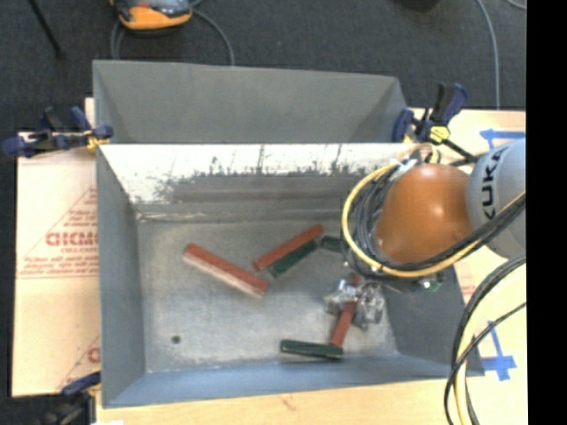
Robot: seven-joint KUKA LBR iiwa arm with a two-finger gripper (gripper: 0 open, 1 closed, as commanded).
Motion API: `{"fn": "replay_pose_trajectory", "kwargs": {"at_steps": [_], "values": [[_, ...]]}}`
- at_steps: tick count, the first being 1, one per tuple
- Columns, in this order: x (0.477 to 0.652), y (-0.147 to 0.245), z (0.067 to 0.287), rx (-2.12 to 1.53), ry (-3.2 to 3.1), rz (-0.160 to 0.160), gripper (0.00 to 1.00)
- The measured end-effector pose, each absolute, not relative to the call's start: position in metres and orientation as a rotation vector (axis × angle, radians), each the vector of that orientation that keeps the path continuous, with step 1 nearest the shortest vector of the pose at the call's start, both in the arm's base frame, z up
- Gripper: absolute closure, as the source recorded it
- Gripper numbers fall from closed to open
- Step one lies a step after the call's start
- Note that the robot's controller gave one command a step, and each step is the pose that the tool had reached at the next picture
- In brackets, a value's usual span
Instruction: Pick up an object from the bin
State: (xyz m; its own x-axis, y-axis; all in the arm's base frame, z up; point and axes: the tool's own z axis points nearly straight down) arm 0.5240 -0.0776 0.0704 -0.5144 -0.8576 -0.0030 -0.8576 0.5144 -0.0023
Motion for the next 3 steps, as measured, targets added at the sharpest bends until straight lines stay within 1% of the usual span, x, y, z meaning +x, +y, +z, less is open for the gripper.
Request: {"fn": "replay_pose_trajectory", "kwargs": {"at_steps": [2, 3], "values": [[0.5240, -0.0777, 0.0712, -1.547, 2.730, -0.002, 1.00], [0.5228, -0.0778, 0.0775, -1.548, 2.735, 0.002, 1.00]]}}
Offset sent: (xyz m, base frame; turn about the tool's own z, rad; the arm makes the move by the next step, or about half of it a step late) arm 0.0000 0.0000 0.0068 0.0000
